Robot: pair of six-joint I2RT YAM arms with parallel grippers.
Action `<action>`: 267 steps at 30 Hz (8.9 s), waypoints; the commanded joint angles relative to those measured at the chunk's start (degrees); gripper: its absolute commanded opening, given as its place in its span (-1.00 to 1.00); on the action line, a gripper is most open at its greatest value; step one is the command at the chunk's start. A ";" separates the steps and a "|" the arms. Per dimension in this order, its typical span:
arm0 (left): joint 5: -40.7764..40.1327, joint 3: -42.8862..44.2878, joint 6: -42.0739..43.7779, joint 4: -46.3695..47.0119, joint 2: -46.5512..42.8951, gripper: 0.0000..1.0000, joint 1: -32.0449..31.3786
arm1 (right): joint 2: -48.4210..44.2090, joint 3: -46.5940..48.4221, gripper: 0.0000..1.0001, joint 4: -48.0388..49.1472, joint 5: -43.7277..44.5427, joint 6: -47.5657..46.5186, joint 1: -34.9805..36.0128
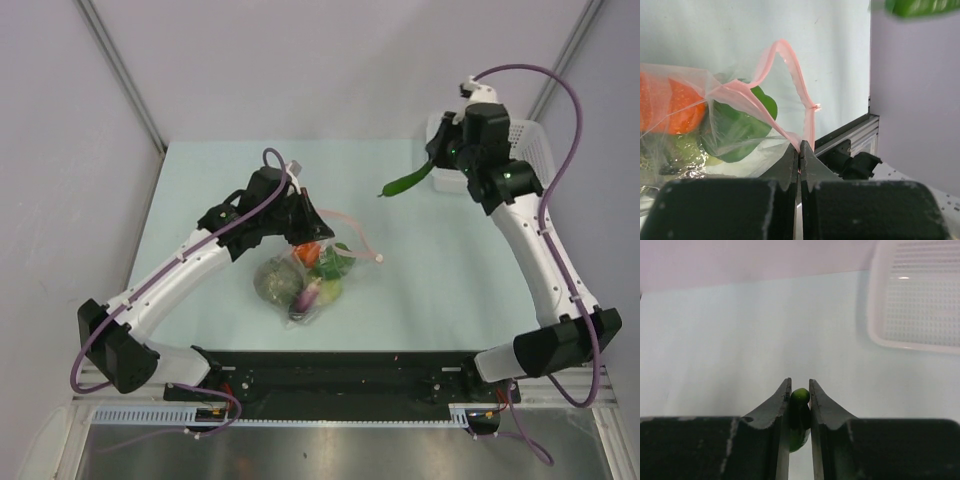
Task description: Open the zip-top bag and remove the fake food
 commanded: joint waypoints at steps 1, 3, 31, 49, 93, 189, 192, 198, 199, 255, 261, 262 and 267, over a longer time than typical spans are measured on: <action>3.69 1.87 7.67 0.03 -1.01 -1.00 -0.10 | 3.94 0.93 -0.93 7.89 -6.43 12.14 -10.49; 5.09 3.11 10.22 -0.77 0.13 -1.00 -0.10 | 7.54 1.01 -0.93 10.79 -9.92 15.22 -16.55; 13.01 14.62 21.84 -2.53 12.17 -1.00 2.45 | 57.92 36.79 -0.50 14.42 -12.94 8.91 -35.04; 13.54 10.32 15.87 -0.77 9.01 -1.00 2.53 | 37.13 29.86 0.28 -7.73 -6.26 6.89 -24.59; 14.07 6.54 9.27 7.67 6.55 -1.00 0.86 | 18.45 -15.16 0.82 -4.14 -32.44 29.91 11.99; 18.28 4.87 14.81 14.70 9.19 -1.00 -5.20 | 24.08 -17.36 0.90 -11.44 -25.68 59.53 14.62; 17.76 4.08 14.81 14.35 8.75 -1.00 -5.20 | 22.15 -17.36 0.72 -8.26 -25.33 59.44 15.15; 16.88 4.25 15.34 13.38 8.48 -1.00 -5.11 | 17.76 -17.35 -0.16 -7.82 -23.23 55.41 14.89; 16.71 4.34 15.42 12.86 8.40 -1.00 -5.03 | 17.32 -17.36 -0.17 -7.65 -23.05 54.70 14.71; 16.88 3.46 13.67 10.66 3.56 -1.00 -4.59 | 18.98 -3.90 0.74 -14.24 -25.06 25.07 14.89; 16.44 3.81 13.75 10.57 3.82 -1.00 -4.59 | 16.88 -5.67 0.67 -15.99 -22.70 24.47 15.07; 16.27 3.64 13.76 10.31 4.26 -1.00 -4.59 | 16.35 -5.84 0.67 -16.34 -22.17 24.20 14.80; 15.48 3.55 13.67 10.22 4.70 -1.00 -4.59 | 14.15 -5.93 0.69 -18.45 -25.50 24.55 13.22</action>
